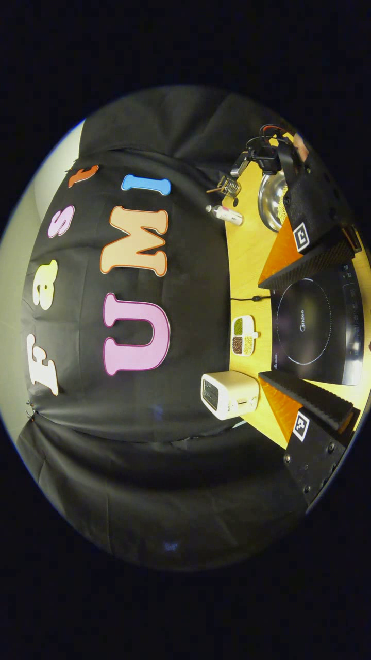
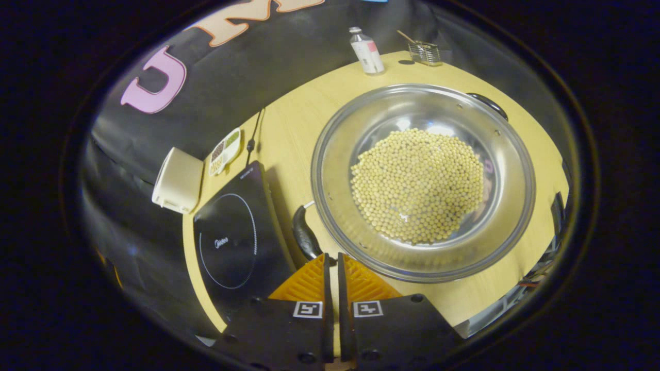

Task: First push the handle of the pot to place it horizontally, then grasp the pot with both hands and set it on the induction cooktop.

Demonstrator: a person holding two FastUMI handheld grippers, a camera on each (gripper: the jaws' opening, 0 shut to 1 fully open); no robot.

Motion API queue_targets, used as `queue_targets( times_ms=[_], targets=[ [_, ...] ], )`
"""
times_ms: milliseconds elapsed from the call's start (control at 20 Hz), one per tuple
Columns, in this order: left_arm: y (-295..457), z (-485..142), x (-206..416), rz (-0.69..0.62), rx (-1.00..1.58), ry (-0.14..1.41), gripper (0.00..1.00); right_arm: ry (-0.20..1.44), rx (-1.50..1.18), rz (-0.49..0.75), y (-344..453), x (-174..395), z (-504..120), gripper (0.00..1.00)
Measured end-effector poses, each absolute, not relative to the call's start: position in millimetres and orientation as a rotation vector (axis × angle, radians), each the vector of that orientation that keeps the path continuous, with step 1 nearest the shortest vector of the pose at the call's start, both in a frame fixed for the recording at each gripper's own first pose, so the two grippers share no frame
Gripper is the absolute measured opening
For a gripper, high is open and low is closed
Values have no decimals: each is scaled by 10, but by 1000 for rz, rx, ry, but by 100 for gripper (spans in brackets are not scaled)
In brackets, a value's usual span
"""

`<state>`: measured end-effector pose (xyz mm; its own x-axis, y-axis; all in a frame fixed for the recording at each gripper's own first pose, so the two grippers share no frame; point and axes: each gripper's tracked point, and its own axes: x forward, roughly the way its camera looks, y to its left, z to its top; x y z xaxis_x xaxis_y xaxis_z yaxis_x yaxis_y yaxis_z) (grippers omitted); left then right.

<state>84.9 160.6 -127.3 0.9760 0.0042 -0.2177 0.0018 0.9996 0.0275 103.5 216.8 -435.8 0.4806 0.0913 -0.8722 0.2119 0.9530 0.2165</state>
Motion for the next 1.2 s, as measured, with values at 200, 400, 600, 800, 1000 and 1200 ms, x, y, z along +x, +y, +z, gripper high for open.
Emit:
queue_targets(
  times_ms=[200, 400, 600, 800, 1000, 1200],
  targets=[
    [1624, -1296, 856, -9, 25, 227, 96, 1061, 294, -69, 2202, 1143, -4365, 7],
    [1635, -1328, 855, -20, 29, 237, 96, 1072, 275, -64, 2172, 1089, -4366, 6],
    [1559, -1399, 871, -59, 29, 258, 96, 1076, 226, -45, 2059, 915, -4328, 0],
    [1374, -1507, 902, -115, 9, 294, 96, 1056, 200, -38, 1841, 786, -4174, 0],
    [1172, -1665, 955, -157, -29, 349, 96, 1022, 228, -84, 1393, 762, -3950, 20],
    [966, -1890, 1019, -178, -41, 426, 96, 1004, 240, -107, 898, 866, -3785, 67]
  ],
)
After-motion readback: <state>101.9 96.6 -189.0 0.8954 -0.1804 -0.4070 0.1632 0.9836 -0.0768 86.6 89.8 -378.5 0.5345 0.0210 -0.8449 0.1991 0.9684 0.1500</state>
